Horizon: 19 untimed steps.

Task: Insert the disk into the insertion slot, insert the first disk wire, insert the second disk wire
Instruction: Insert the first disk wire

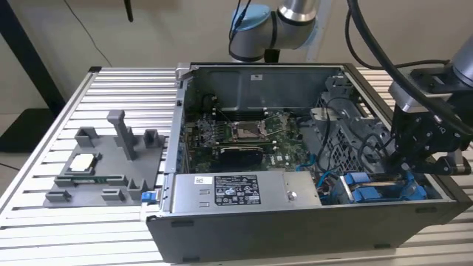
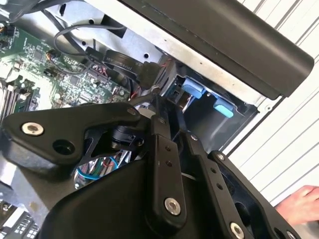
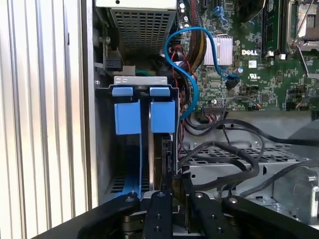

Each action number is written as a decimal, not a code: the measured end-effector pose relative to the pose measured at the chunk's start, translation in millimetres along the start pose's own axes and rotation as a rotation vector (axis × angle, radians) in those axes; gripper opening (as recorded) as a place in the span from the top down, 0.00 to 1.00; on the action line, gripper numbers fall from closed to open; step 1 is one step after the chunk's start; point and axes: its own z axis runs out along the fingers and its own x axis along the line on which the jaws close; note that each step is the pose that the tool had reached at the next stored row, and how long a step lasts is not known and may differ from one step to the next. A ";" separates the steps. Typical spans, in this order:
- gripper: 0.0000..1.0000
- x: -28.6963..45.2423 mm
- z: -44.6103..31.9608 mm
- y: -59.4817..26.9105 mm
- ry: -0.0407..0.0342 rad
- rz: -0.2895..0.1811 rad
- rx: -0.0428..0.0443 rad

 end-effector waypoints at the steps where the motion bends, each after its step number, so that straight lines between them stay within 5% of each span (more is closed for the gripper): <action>1: 0.81 0.1 0.5 0.1 0.0022 0.003 0.0004; 7: 0.81 0.1 2.2 0.4 0.0092 0.014 0.0023; 19: 0.81 0.2 4.9 0.4 0.0110 0.015 0.0052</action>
